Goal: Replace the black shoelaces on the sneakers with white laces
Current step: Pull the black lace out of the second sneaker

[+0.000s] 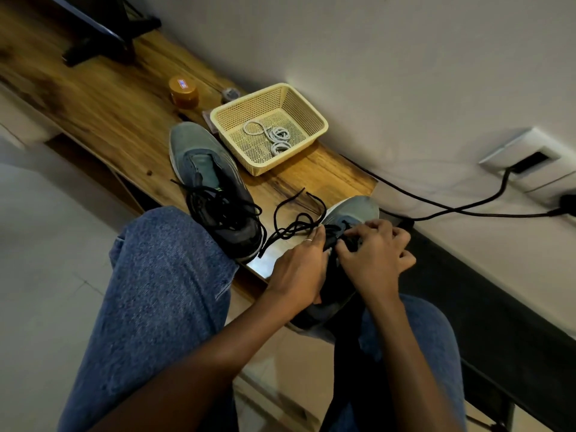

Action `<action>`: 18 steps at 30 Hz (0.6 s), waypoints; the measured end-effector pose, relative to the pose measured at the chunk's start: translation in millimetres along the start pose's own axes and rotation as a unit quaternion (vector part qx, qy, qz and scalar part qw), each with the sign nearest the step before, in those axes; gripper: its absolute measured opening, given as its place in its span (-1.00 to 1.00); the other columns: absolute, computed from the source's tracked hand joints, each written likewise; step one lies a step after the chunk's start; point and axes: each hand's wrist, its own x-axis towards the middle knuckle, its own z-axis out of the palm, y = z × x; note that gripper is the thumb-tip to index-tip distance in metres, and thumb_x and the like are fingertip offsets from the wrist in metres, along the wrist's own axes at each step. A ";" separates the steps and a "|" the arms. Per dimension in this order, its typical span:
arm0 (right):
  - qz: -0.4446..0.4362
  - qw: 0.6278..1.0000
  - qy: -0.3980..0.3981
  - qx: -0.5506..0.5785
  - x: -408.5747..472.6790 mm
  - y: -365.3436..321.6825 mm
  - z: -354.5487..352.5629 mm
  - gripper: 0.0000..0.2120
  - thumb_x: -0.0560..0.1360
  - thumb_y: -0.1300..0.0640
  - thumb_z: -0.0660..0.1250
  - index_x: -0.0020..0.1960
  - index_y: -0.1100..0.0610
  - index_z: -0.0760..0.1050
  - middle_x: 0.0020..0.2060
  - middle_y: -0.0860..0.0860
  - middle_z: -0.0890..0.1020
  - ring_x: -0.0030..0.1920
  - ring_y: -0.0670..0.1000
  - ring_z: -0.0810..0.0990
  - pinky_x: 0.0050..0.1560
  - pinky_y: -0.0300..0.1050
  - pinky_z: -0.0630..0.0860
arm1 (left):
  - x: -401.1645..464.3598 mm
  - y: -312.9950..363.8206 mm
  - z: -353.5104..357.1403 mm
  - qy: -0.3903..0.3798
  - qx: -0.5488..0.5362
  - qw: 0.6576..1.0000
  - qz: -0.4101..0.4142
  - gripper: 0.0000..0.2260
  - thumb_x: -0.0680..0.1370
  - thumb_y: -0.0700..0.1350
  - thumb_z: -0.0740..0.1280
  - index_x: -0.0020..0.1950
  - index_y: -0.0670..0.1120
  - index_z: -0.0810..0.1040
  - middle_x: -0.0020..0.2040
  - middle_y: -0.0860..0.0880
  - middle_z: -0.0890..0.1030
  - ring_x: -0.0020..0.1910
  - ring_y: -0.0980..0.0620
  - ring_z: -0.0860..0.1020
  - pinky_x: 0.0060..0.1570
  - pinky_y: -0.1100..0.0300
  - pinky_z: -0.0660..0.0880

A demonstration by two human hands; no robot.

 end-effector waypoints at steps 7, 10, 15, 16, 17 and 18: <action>-0.021 0.999 0.044 -0.008 -3.2 5.5 8.8 -0.89 0.50 0.05 0.37 0.00 0.01 0.63 0.24 -0.03 0.47 0.32 0.11 0.20 0.18 0.09 0.13 | -1.3 5.7 -3.7 0.012 0.006 1.000 0.002 -0.47 0.66 -0.08 0.14 0.58 -0.09 0.00 0.51 -0.10 0.27 0.27 -0.19 0.46 0.08 0.00 0.42; 0.035 0.991 0.114 0.065 -5.5 8.8 4.3 -0.97 0.48 0.08 0.39 -0.09 0.00 0.60 0.20 -0.03 0.48 0.30 0.10 0.24 0.19 0.10 0.14 | -4.3 7.8 -6.5 0.020 0.000 1.000 0.012 -0.50 0.67 -0.07 0.09 0.58 -0.10 0.03 0.49 -0.11 0.30 0.27 -0.19 0.45 0.10 0.00 0.41; 0.235 0.919 0.182 0.259 -7.5 16.2 -3.7 -0.98 0.54 0.09 0.33 -0.07 0.01 0.53 0.22 0.01 0.44 0.31 0.09 0.26 0.26 0.14 0.17 | -3.1 6.7 -6.9 0.012 0.002 1.000 0.006 -0.47 0.65 -0.06 0.16 0.57 -0.10 0.05 0.42 -0.15 0.39 0.23 -0.21 0.48 0.06 0.00 0.42; 0.230 0.924 0.177 0.249 -8.6 15.9 -2.9 -0.95 0.55 0.10 0.31 -0.02 0.03 0.54 0.23 0.03 0.44 0.30 0.10 0.27 0.25 0.13 0.19 | -3.0 6.9 -7.0 0.011 0.003 1.000 0.004 -0.47 0.64 -0.06 0.17 0.57 -0.10 0.05 0.38 -0.16 0.43 0.20 -0.21 0.49 0.04 -0.01 0.43; 0.205 0.939 0.165 0.219 -9.7 15.4 -1.5 -0.91 0.56 0.11 0.29 0.05 0.03 0.53 0.24 0.04 0.43 0.31 0.11 0.26 0.24 0.11 0.20 | -2.5 7.1 -7.1 0.010 0.002 1.000 0.001 -0.46 0.64 -0.06 0.17 0.57 -0.10 0.06 0.34 -0.16 0.45 0.19 -0.21 0.50 0.03 -0.01 0.44; 0.169 0.958 0.149 0.180 -10.3 14.0 -0.2 -0.84 0.55 0.12 0.28 0.12 0.02 0.51 0.26 0.05 0.40 0.31 0.12 0.25 0.24 0.11 0.20 | -2.1 7.3 -7.4 0.009 0.001 1.000 -0.001 -0.46 0.64 -0.07 0.18 0.57 -0.10 0.06 0.33 -0.17 0.47 0.18 -0.21 0.51 0.02 -0.01 0.44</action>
